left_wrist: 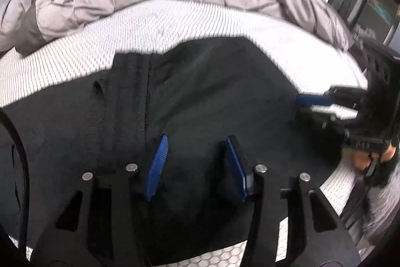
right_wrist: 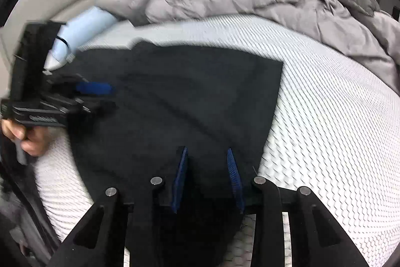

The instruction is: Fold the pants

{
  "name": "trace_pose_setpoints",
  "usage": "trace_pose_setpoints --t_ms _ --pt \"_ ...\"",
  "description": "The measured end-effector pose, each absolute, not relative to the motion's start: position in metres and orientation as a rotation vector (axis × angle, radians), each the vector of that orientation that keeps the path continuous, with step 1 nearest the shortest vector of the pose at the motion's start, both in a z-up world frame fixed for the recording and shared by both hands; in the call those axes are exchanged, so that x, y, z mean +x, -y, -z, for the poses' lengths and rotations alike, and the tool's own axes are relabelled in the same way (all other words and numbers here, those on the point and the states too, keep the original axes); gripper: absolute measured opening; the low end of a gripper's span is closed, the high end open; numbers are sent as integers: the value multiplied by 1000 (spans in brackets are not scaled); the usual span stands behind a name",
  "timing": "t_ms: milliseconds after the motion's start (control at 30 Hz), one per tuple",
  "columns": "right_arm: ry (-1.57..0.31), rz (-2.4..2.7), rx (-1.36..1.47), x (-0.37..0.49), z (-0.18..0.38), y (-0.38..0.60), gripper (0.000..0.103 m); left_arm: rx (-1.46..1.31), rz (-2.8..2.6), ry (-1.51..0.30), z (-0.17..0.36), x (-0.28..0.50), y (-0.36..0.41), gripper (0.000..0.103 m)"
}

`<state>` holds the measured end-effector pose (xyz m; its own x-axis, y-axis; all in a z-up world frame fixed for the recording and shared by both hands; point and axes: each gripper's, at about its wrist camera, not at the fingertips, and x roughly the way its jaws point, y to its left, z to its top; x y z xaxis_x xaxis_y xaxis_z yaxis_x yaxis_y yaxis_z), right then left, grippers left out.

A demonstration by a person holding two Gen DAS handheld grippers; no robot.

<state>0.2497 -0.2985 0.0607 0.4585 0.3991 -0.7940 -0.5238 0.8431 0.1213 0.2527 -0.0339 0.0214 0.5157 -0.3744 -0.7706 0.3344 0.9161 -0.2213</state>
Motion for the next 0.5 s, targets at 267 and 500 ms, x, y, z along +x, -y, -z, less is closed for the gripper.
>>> trace_pose_setpoints --t_ms 267,500 --pt "-1055 -568 -124 299 -35 254 34 -43 369 -1020 0 305 44 36" --pt "-1062 -420 -214 294 -37 291 33 -50 377 -1022 -6 296 30 34"
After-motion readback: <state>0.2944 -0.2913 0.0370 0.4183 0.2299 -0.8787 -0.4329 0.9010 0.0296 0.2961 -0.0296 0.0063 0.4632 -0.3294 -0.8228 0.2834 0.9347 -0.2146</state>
